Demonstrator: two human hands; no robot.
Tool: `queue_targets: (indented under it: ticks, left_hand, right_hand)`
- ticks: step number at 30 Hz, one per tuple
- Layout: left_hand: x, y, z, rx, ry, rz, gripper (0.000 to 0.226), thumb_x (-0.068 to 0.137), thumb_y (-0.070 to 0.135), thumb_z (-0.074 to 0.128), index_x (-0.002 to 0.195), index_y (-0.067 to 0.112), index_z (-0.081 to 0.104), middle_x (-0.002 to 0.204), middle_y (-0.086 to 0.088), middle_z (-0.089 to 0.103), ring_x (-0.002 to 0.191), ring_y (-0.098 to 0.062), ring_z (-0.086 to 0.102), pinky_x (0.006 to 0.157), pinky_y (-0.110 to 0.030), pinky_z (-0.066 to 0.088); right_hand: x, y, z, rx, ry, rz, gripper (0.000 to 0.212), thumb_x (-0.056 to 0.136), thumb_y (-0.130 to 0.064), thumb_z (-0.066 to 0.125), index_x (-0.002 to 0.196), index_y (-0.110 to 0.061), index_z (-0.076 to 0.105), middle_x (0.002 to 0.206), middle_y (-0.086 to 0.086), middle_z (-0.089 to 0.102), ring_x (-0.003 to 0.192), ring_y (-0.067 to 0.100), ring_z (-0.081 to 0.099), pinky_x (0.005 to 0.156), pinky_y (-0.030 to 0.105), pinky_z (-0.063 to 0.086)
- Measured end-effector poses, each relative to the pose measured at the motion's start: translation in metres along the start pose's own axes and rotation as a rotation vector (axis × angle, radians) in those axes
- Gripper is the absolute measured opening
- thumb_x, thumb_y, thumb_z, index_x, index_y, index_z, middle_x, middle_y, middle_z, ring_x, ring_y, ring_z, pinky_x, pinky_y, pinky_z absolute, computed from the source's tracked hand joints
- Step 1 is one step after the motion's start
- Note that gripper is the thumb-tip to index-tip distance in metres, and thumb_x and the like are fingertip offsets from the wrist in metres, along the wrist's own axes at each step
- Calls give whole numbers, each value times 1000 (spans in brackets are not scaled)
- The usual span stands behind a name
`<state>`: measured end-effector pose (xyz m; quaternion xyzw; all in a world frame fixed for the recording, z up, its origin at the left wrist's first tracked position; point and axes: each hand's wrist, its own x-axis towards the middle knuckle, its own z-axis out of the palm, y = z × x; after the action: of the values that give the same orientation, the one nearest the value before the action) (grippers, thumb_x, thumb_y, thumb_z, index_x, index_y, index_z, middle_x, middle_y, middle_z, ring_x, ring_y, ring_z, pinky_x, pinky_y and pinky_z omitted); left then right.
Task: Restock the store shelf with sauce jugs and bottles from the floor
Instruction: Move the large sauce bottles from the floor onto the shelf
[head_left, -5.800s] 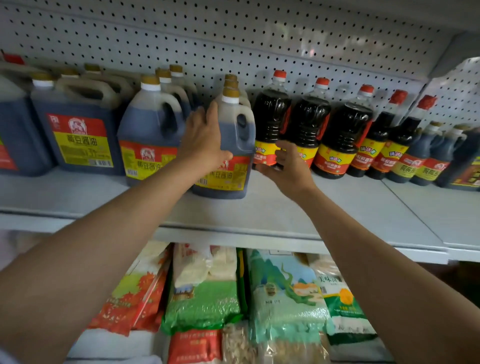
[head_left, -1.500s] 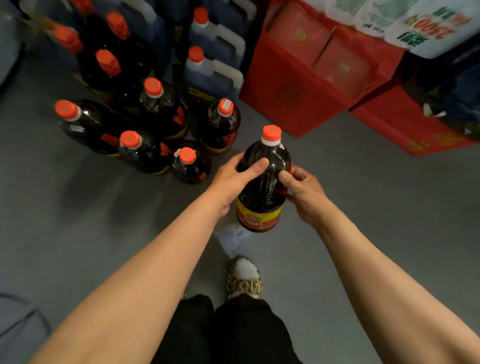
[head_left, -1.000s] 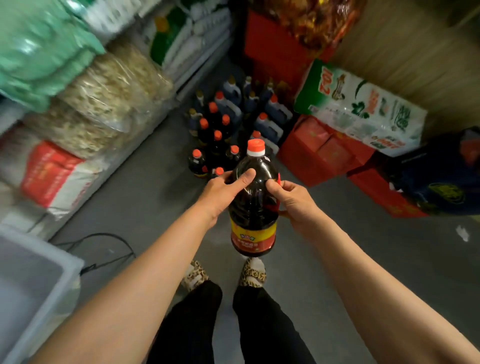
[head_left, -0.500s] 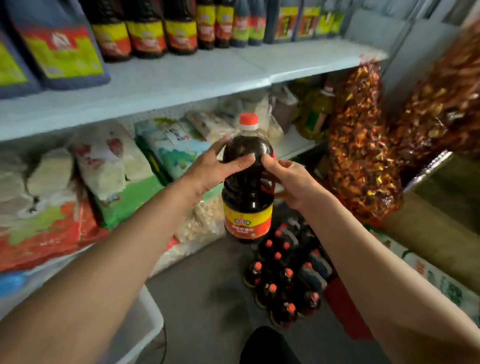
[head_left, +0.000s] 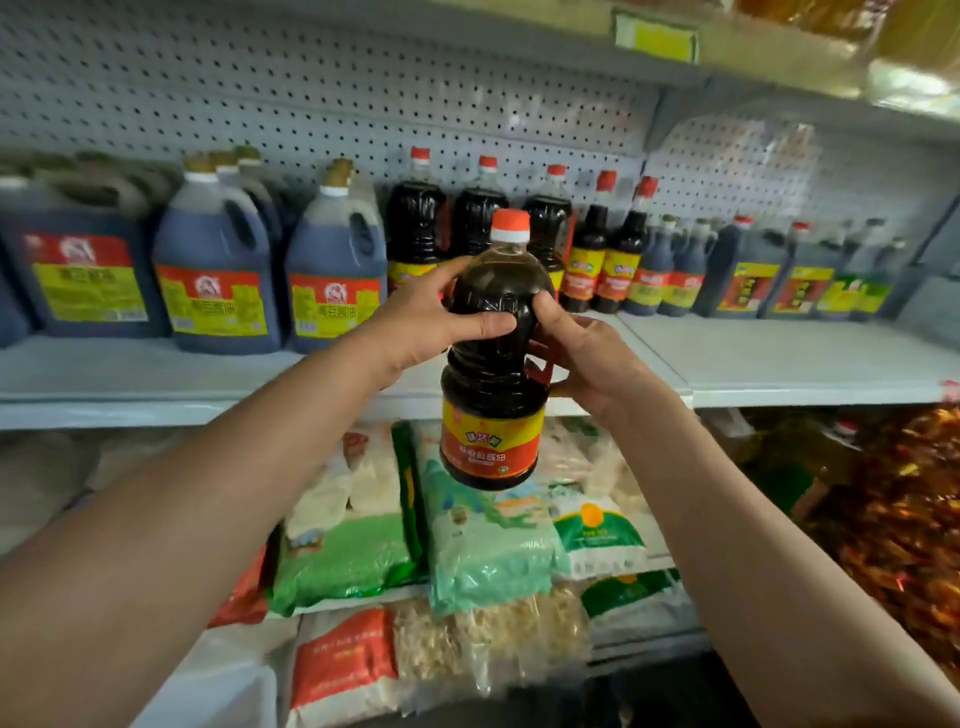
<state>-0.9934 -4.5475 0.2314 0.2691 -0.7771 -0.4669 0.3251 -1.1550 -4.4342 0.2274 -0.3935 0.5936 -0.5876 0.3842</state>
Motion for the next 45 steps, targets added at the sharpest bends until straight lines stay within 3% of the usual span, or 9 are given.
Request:
queue_targets:
  ticks: [4, 11, 18, 21, 26, 28, 32, 38, 45]
  left_hand:
    - [38, -1, -14, -4, 105, -60, 118, 37, 68, 88, 142, 53, 38, 143, 7, 54, 129, -19, 53, 106, -46, 47]
    - [94, -18, -32, -3, 183, -95, 97, 68, 33, 90, 148, 46, 36, 141, 8, 55, 128, -16, 52, 108, -44, 46]
    - [124, -25, -32, 158, 232, -95, 91, 67, 33, 90, 144, 35, 41, 134, 8, 58, 124, -12, 53, 107, -39, 44]
    - [122, -26, -34, 198, 204, -81, 86, 70, 26, 90, 139, 32, 40, 135, 7, 55, 126, -11, 51, 109, -37, 42]
    - [121, -24, -39, 283, 198, -70, 89, 67, 30, 91, 138, 28, 40, 134, 8, 56, 128, -12, 51, 111, -43, 42]
    - [124, -21, -42, 313, 176, -74, 91, 63, 35, 92, 137, 29, 39, 136, 9, 55, 128, -12, 51, 111, -43, 42]
    - [132, -14, -50, 362, 133, -124, 86, 68, 28, 91, 136, 28, 39, 134, 10, 55, 125, -11, 52, 106, -36, 44]
    - [155, -13, -53, 399, 135, -136, 105, 66, 29, 91, 151, 32, 29, 144, 6, 52, 130, -15, 50, 108, -38, 41]
    - [178, -6, -54, 355, 102, -196, 97, 65, 29, 92, 146, 29, 39, 134, 6, 57, 124, -16, 53, 108, -42, 43]
  right_hand:
    - [58, -8, 4, 47, -95, -11, 35, 87, -48, 68, 109, -20, 70, 100, -8, 78, 106, 11, 68, 98, 57, 48]
    - [141, -4, 14, 66, -151, -25, 61, 79, -55, 74, 121, -10, 66, 118, 4, 74, 118, 26, 63, 107, 62, 42]
    - [185, 27, 5, 145, -269, -148, 79, 72, -60, 81, 126, -5, 62, 123, 12, 72, 118, 30, 67, 107, 54, 48]
    - [182, 59, -4, 35, -323, -244, 63, 84, -29, 77, 139, -13, 51, 133, 7, 66, 125, 24, 62, 107, 49, 49]
    - [179, 100, -4, -124, -384, -324, 98, 75, -3, 85, 153, -30, 32, 143, -10, 56, 129, 3, 55, 96, 24, 53]
    - [181, 104, -2, -154, -339, -346, 100, 69, -11, 91, 150, -31, 35, 143, -8, 55, 128, 0, 54, 94, 21, 52]
    - [190, 103, 2, -196, -256, -359, 105, 49, -46, 97, 140, -39, 44, 137, -12, 59, 129, 3, 53, 103, 41, 50]
    - [208, 96, 4, -197, -246, -307, 104, 50, -44, 95, 140, -38, 43, 130, -17, 61, 125, 2, 55, 104, 48, 51]
    - [226, 89, 1, -158, -259, -251, 104, 51, -43, 95, 141, -35, 43, 130, -14, 63, 124, 8, 57, 104, 50, 52]
